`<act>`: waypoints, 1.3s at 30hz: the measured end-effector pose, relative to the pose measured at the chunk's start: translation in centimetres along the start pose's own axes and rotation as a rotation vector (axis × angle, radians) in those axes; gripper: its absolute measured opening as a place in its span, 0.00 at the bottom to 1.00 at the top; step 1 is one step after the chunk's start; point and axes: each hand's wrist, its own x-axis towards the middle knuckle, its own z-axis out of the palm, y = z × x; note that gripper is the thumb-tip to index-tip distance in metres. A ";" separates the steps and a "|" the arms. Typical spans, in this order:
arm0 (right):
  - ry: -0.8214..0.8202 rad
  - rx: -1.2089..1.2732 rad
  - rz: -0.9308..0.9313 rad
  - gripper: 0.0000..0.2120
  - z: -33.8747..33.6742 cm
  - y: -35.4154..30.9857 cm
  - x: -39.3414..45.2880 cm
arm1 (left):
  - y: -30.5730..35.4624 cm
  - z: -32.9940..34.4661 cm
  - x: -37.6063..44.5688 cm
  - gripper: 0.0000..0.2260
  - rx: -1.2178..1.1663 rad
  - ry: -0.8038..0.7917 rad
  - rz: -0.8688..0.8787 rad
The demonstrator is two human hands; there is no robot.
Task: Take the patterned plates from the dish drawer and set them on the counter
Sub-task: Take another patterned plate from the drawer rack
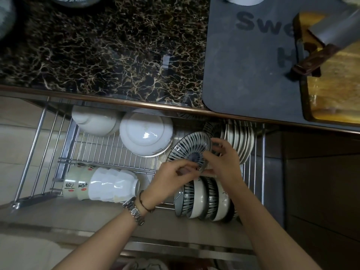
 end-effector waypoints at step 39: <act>-0.312 0.266 -0.197 0.20 -1.1 -16.0 -2.4 | 16.5 -17.9 -1.6 0.22 0.058 0.401 -0.010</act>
